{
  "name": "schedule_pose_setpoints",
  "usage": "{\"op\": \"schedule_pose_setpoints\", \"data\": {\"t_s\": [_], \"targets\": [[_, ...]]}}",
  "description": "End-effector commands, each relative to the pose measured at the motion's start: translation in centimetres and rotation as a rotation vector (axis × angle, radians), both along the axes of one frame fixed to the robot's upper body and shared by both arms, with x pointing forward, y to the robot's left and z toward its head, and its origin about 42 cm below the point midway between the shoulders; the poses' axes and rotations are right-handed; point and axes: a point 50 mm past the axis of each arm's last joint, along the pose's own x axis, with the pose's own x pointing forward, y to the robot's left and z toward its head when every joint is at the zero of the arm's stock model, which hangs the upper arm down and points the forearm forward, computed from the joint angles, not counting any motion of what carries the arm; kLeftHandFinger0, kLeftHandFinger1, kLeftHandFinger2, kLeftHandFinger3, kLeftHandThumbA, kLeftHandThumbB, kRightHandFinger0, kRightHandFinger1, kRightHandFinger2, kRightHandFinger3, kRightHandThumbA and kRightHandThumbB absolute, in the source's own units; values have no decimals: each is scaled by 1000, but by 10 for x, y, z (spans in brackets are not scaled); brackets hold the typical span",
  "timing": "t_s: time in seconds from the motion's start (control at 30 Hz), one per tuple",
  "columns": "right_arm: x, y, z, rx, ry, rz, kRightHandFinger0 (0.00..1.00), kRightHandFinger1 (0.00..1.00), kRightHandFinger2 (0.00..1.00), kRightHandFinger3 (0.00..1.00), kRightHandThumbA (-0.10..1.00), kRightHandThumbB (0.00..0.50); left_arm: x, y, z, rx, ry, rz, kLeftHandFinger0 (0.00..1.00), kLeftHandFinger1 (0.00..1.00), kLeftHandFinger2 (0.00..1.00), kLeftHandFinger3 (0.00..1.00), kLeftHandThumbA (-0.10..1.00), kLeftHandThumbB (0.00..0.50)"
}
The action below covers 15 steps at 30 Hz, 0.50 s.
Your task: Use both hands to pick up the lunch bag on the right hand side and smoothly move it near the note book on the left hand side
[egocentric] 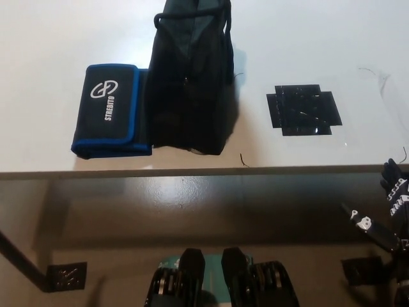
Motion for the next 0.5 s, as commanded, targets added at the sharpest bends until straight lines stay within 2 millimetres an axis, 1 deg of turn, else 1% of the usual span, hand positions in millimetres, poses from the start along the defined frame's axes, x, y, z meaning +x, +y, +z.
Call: {"op": "schedule_pose_setpoints", "data": {"t_s": [0.0,0.13,0.2,0.3,0.47], "targets": [[15,4,20,-7,-113,29,1000,1000,1000,1000,1000,136,3,10,16,12,-72,-3,1000,1000,1000,1000,1000,157],[15,6,22,-7,-133,38,1000,1000,1000,1000,1000,143,2,11,17,6,-78,-3,1000,1000,1000,1000,1000,147],[13,8,25,1,-143,46,1000,1000,1000,1000,1000,131,3,12,18,-1,-82,-6,1000,1000,1000,1000,1000,150],[11,7,26,-2,-152,51,1000,1000,1000,1000,1000,131,5,11,20,-3,-90,-9,1000,1000,1000,1000,1000,139],[8,5,26,-1,-142,54,1000,1000,1000,1000,1000,133,6,10,20,0,-89,-11,1000,1000,1000,1000,1000,154]]}}
